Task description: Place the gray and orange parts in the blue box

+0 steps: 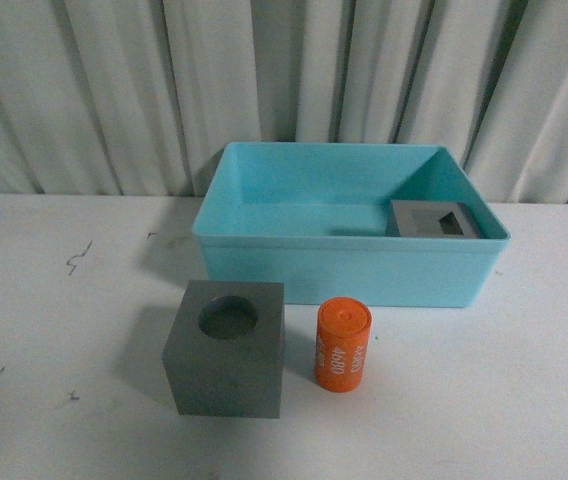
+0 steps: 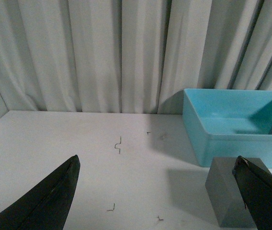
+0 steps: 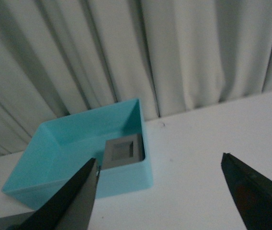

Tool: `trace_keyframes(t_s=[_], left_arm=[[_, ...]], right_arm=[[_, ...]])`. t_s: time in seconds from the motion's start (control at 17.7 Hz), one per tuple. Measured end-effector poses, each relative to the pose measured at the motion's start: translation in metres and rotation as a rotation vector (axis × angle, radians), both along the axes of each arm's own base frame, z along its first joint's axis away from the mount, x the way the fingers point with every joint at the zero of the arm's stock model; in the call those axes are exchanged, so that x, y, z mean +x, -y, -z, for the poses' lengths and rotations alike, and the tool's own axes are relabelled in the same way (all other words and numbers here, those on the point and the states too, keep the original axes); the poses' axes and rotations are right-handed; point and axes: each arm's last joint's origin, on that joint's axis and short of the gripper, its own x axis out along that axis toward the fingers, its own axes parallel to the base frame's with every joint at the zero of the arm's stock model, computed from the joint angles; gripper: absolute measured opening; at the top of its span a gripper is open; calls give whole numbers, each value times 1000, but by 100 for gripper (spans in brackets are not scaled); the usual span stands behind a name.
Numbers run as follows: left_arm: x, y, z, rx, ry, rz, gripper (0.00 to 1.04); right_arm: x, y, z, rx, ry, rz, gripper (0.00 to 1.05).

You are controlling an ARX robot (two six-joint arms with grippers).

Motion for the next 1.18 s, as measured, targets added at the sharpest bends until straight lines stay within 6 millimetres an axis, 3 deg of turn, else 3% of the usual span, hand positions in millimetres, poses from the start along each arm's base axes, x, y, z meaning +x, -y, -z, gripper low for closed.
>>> trace_keyframes(t_s=[0.06,0.23,0.34,0.45,1.18], left_arm=[[0,0,0,0,-1,0,98],[0,0,0,0,0,0,98],[0,0,0,0,0,-1,98],[0,0,0,0,0,0,98],[0,0,0,0,0,0,98]], right_arm=[[-9,2,14,-101,56,-20,65],[-20,13,24,-191,88,-30,31],[-26,19,31,-199,79,1,12],[-31,18,37,-211,79,-16,2],[-50,18,57,-212,85,-16,2]])
